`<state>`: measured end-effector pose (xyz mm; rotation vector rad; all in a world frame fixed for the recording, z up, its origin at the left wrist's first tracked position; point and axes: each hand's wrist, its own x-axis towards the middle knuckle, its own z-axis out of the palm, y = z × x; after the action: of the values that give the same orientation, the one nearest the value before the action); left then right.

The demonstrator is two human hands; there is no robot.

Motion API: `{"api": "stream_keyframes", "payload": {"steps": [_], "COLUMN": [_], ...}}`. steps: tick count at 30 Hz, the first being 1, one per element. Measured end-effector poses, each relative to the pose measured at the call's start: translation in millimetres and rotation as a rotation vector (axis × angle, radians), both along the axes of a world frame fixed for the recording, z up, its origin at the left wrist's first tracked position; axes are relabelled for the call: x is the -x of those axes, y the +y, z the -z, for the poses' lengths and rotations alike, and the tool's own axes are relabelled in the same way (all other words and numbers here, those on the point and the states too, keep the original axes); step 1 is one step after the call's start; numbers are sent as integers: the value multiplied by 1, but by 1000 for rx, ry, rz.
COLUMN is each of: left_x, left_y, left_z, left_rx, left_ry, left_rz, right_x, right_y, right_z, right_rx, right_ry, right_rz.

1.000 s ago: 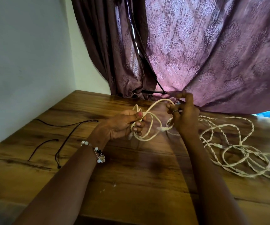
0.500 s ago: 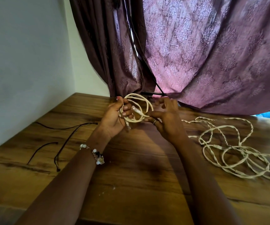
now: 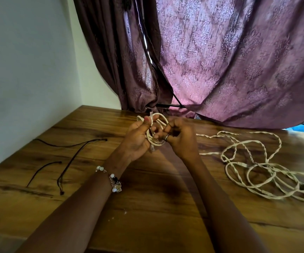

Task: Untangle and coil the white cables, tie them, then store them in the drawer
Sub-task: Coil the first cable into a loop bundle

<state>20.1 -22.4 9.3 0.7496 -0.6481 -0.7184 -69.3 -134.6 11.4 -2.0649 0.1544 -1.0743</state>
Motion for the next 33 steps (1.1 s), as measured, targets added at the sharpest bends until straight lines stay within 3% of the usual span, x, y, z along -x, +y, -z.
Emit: {"api": "stream_keyframes", "payload": {"steps": [5,7,10,12,14,20,25,28,33], "left_x": [1,6,7,2,-1,14,20,15,12], "left_y": [6,8,11,14,15,4,-1,-2,-4], "left_z": [-8,-6,-5,-4,-5,-11,-12,-10,-3], "left_rx": [-44,-92,-145,-172,-187,-271,-289,-259,-301], "left_ry": [40,-49,-119,-100,-79,-20,63,127,51], "left_rz": [116,176,292,360,348,19,-117,-251,-570], "right_x": [9,12,16,15,13,3,-1,-6,-4], "right_y": [-7,-13,-18,-16,-10,-12,-15,-13,2], "right_z": [-12,-11,-6,-1,-1,4,9,12,11], "right_rx": [-262,-347,-298,-246,-303,-280,-188,-81,181], "right_ry": [-154,-20,244,309,253,90,50,52,73], "right_rz": [-47,-218,-481,-522,-428,-146,-36,6,81]}}
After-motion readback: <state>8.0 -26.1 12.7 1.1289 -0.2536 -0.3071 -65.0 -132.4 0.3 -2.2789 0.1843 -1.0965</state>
